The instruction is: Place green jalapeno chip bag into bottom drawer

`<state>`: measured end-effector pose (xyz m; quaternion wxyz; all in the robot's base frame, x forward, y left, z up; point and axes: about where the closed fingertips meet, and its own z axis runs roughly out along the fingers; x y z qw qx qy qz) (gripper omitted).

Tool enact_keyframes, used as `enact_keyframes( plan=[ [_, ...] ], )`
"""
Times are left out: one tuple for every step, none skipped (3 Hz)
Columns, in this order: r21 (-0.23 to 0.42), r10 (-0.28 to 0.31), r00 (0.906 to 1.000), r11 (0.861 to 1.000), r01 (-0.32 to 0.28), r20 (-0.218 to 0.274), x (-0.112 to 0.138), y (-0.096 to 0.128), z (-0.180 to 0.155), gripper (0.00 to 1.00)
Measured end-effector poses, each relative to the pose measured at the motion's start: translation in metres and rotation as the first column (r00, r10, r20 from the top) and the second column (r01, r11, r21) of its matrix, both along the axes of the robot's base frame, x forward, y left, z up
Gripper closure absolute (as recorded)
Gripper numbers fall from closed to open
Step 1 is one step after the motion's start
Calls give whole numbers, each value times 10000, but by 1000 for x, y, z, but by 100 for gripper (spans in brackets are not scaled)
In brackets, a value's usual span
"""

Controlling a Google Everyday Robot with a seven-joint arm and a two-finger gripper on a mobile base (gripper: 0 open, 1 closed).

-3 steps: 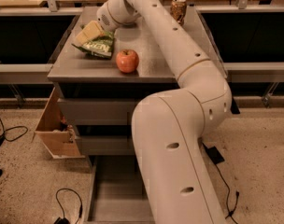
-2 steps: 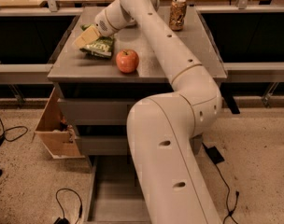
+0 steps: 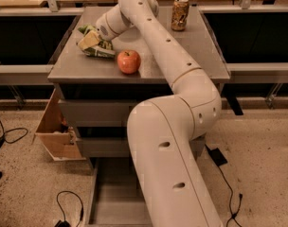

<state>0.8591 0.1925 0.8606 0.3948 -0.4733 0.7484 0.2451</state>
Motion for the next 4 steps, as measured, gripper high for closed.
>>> enact_keyframes(
  plan=[
    [0, 0, 10000, 10000, 0, 0, 0, 0, 0, 65],
    [-877, -45, 9989, 9961, 86, 476, -14, -24, 42, 96],
    [-1573, -13, 9941, 9874, 184, 1082, -43, -54, 101, 100],
    [-1351, -492, 9846, 9882, 724, 1679, -79, -100, 163, 100]
  ],
)
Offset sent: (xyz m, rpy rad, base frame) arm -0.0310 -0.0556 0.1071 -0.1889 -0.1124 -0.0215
